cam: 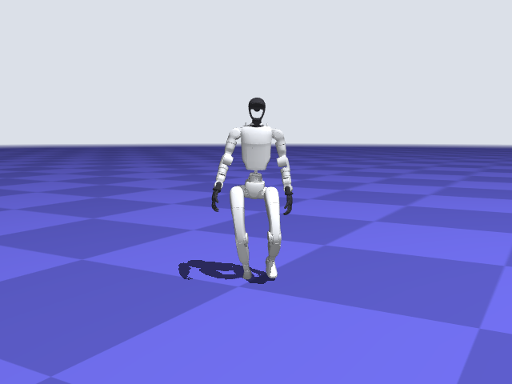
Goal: Walk
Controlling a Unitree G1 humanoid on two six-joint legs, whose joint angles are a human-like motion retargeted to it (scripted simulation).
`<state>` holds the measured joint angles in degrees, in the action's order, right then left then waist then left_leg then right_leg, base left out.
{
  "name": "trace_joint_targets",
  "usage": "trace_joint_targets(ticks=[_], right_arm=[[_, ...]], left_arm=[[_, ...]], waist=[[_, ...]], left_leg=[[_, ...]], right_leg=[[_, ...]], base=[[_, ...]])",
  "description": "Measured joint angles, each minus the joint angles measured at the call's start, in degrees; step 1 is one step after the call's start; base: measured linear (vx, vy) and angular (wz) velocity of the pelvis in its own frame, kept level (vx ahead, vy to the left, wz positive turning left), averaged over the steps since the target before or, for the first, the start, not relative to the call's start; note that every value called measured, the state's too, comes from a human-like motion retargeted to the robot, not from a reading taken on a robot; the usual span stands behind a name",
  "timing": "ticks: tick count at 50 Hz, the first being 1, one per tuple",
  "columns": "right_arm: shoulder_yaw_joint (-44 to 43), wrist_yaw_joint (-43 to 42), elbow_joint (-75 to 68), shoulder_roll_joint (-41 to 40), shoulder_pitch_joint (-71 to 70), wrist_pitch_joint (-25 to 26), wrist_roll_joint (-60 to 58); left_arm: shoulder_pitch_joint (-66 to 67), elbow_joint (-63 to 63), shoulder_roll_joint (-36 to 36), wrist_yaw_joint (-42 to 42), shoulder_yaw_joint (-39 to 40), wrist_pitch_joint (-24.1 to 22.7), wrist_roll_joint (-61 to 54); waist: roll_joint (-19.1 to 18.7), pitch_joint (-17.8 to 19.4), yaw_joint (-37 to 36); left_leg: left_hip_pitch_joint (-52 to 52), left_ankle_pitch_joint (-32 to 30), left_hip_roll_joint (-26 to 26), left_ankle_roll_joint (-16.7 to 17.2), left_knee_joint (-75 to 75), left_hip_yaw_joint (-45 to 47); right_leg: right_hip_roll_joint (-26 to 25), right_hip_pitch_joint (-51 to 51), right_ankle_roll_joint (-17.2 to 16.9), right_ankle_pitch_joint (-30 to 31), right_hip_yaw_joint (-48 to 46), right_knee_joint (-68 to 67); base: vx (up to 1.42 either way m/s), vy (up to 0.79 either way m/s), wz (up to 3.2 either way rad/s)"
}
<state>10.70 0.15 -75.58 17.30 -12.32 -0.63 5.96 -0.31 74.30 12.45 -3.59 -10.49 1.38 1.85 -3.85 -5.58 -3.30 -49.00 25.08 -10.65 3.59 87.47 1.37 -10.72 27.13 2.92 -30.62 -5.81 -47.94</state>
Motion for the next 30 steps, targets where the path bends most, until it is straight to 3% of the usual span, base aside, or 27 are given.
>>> trace_joint_targets(ticks=[8,13,15,18,20,21,25,30], right_arm=[[0.4,-2.1,3.0,1.0,-6.5,-0.9,0.3],[1.2,-1.3,2.5,-0.3,-6.4,-0.8,-0.2],[1.7,0.1,1.6,-1.3,-5.2,-0.5,-0.3],[2.9,3.1,-0.4,-2.8,-3.5,0.1,-0.4],[3.6,4.9,-1.9,-3.5,-2.7,0.6,-0.8],[3.9,5.5,-2.6,-3.8,-2.3,0.7,-1.1],[4.5,6.9,-5.0,-4.2,-0.1,1.3,-2.3],[3.1,7.8,-6.4,-3.8,4.2,1.7,-3.4]], left_arm=[[2.3,4.2,-1.7,1.4,0.6,-0.1,1.2],[3.0,6.5,-2.0,1.3,1.2,0.5,0.2],[2.9,7.3,-1.8,1.0,1.6,0.7,-0.9],[2.3,7.0,-1.2,0.9,1.7,0.8,-2.8],[1.4,6.0,-0.5,1.1,1.6,0.8,-3.5],[0.8,5.4,0.0,1.4,1.5,0.8,-3.6],[-2.0,3.3,1.6,2.6,1.0,0.8,-4.1],[-6.1,0.3,3.3,3.6,1.0,0.1,-4.4]], waist=[[4.5,1.4,0.6],[8.7,0.7,1.3],[11.7,0.7,2.1],[16.1,1.5,3.7],[18.2,2.6,4.8],[18.8,3.4,5.3],[20.2,7.1,7.3],[20.0,12.3,9.1]], left_leg=[[-1.6,-1.0,6.8,2.2,-32.7,3.9],[1.2,-3.5,11.8,-0.1,-33.7,6.5],[3.9,-4.3,15.4,-1.8,-33.1,8.0],[9.5,-2.5,21.2,-5.0,-34.6,10.3],[14.6,-1.4,24.3,-6.6,-37.5,11.0],[17.7,-0.9,25.6,-6.9,-39.4,10.8],[31.4,0.1,30.1,-6.7,-48.3,8.6],[49.1,1.6,32.2,-5.6,-58.8,3.2]], right_leg=[[5.1,-11.7,-1.4,-7.2,3.6,0.2],[11.6,-13.7,-2.7,-7.8,3.6,-10.5],[16.2,-13.6,-4.4,-3.8,4.2,-18.0],[23.7,-9.6,-7.1,10.1,5.9,-32.1],[28.1,-6.1,-7.6,17.3,7.0,-40.0],[29.8,-4.5,-7.1,17.8,7.3,-42.7],[35.1,0.6,-4.9,12.9,7.8,-47.8],[36.4,4.2,-4.7,5.2,6.9,-38.8]], base=[[0.65,0.09,0.09],[0.66,0.13,-0.05],[0.64,0.13,0.21],[0.60,0.12,0.29],[0.61,0.11,0.16],[0.62,0.10,0.07],[0.64,0.06,0.04],[0.66,-0.02,0.17]])
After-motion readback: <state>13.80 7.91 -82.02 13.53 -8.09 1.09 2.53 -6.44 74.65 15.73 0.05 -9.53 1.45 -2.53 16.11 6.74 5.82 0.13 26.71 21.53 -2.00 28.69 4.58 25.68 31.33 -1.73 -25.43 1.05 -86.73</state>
